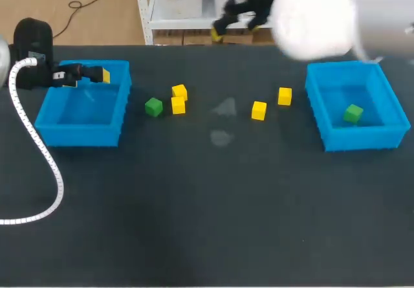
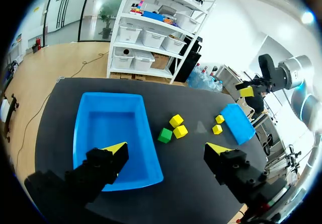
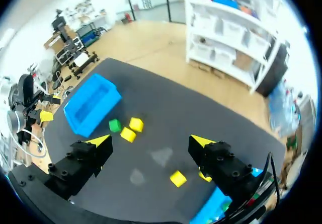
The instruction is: Put the green cubes in the right bin and the yellow cubes in the left bin.
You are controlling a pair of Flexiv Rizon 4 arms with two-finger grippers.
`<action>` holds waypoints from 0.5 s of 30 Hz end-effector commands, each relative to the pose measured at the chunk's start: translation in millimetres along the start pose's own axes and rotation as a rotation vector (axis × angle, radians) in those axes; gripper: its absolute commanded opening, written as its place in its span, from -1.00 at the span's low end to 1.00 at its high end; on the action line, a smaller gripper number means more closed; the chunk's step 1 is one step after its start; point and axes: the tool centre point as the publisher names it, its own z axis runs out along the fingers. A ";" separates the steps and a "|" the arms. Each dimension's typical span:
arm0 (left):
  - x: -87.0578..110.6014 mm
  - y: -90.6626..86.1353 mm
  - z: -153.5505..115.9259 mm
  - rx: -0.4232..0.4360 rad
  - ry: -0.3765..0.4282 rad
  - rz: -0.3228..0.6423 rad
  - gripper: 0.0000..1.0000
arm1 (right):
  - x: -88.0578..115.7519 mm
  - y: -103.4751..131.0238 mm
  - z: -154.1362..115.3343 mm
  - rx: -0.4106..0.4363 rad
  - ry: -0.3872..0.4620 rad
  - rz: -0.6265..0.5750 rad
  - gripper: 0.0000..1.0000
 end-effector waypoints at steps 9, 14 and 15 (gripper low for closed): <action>1.0 1.0 0.1 0.005 -0.005 0.001 1.00 | -37.9 64.6 70.5 -0.047 0.107 -0.150 1.00; 1.0 1.0 0.1 0.005 -0.005 0.001 1.00 | -36.9 78.9 89.8 -0.068 0.126 -0.193 1.00; 1.0 1.0 0.1 0.005 -0.005 0.001 1.00 | -36.2 80.7 93.6 -0.068 0.134 -0.198 1.00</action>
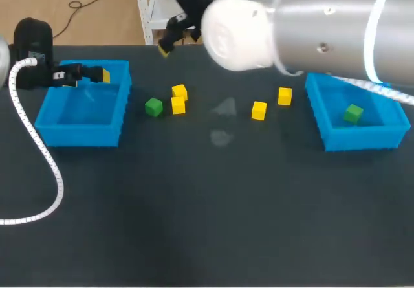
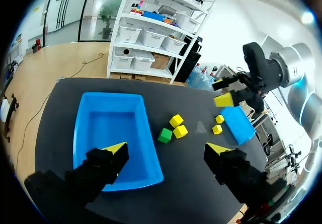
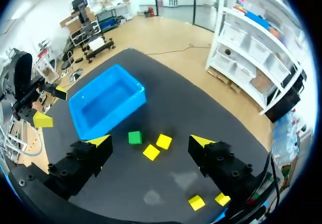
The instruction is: Put the green cubes in the right bin and the yellow cubes in the left bin.
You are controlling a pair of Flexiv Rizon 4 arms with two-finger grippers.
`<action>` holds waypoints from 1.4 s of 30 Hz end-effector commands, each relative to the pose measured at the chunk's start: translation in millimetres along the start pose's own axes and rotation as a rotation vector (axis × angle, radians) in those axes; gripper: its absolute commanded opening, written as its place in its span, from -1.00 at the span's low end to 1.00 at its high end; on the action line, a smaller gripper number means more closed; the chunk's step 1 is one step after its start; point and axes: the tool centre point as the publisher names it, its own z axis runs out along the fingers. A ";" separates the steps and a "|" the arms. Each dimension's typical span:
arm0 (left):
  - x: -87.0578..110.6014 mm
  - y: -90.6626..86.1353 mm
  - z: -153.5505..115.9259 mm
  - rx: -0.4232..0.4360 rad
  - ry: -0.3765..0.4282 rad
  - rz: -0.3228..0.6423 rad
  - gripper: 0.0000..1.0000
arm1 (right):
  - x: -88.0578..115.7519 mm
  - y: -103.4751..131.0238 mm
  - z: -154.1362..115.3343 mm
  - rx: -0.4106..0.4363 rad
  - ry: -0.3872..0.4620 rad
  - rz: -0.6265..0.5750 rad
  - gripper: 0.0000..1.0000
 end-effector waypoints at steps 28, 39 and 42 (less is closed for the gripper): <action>1.0 1.0 0.1 0.006 -0.005 0.001 1.00 | -8.1 3.5 22.7 -0.071 0.007 -0.019 1.00; 1.0 1.0 0.1 0.006 -0.005 0.001 1.00 | -17.9 6.7 34.8 -0.078 0.068 -0.042 1.00; 1.0 1.0 0.1 0.006 -0.005 0.001 1.00 | -21.6 10.9 47.2 -0.090 0.118 -0.056 1.00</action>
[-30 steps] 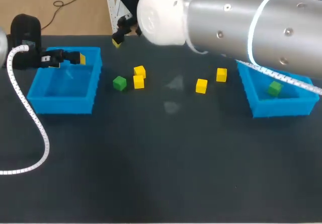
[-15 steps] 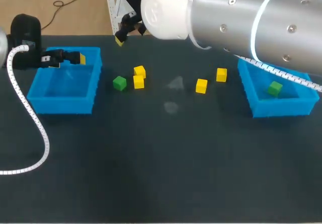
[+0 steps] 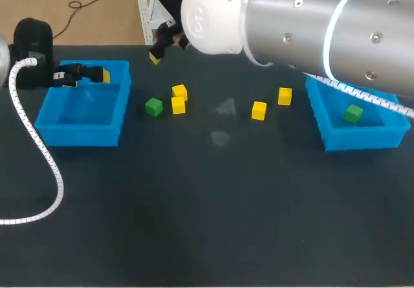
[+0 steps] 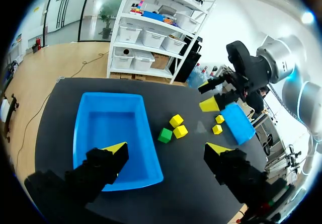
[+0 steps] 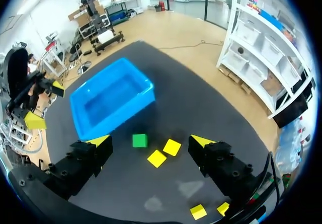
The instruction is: Put the green cubes in the right bin and the yellow cubes in the left bin.
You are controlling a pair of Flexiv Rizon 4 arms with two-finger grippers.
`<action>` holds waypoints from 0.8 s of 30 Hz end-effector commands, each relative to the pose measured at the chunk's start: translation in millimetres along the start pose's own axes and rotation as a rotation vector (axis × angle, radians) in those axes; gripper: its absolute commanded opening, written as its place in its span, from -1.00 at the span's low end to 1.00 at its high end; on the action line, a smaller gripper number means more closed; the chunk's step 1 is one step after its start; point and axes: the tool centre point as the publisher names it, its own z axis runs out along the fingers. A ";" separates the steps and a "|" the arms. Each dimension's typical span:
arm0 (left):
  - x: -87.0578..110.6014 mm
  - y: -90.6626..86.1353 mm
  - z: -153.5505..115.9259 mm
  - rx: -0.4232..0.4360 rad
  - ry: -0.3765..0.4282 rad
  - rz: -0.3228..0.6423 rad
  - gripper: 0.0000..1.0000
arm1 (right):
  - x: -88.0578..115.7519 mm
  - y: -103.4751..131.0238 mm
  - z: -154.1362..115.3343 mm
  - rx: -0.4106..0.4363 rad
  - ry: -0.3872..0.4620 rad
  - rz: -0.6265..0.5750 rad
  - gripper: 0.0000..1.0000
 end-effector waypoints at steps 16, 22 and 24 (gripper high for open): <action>1.0 1.0 0.1 0.005 -0.005 0.001 1.00 | -18.1 10.9 90.0 -0.099 0.230 -0.052 1.00; 1.0 1.0 0.1 0.005 -0.005 0.001 1.00 | -13.5 10.1 100.6 -0.089 0.268 -0.047 1.00; 1.0 1.0 0.1 0.005 -0.005 0.001 1.00 | -11.0 8.8 102.4 -0.082 0.291 -0.040 1.00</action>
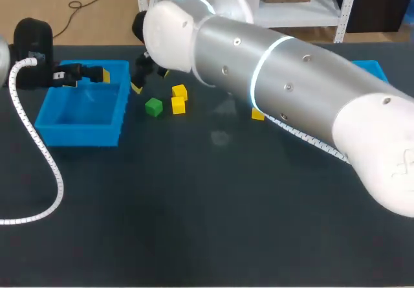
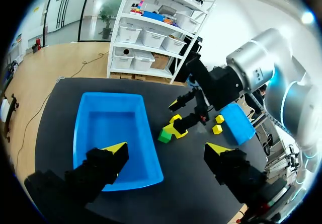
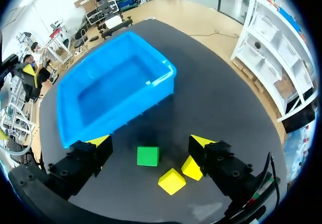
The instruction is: Put the green cubes in the right bin and the yellow cubes in the left bin.
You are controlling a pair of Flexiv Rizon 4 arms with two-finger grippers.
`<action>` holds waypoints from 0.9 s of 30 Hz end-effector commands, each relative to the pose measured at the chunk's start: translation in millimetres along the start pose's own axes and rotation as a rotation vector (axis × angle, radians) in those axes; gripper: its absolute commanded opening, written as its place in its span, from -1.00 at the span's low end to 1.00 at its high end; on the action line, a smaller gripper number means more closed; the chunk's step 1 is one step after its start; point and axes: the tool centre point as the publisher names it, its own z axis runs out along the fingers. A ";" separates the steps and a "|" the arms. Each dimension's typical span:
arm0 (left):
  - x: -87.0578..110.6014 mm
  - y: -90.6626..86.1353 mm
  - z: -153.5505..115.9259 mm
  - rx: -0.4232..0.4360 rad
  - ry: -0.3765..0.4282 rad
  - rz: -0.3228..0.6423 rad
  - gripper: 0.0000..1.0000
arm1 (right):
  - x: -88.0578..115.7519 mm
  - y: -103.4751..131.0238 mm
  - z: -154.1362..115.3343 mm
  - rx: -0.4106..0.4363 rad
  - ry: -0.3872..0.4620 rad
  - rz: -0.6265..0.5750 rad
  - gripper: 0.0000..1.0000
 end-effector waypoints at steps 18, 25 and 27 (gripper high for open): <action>1.0 1.0 0.1 0.006 -0.005 0.001 1.00 | -6.1 -10.3 43.9 0.007 0.404 -0.013 1.00; 1.0 1.0 0.1 0.006 -0.005 0.001 1.00 | 2.2 -9.8 45.7 0.034 0.483 -0.012 1.00; 1.0 1.0 0.1 0.006 -0.005 0.001 1.00 | 5.4 -8.7 45.9 0.039 0.510 -0.016 1.00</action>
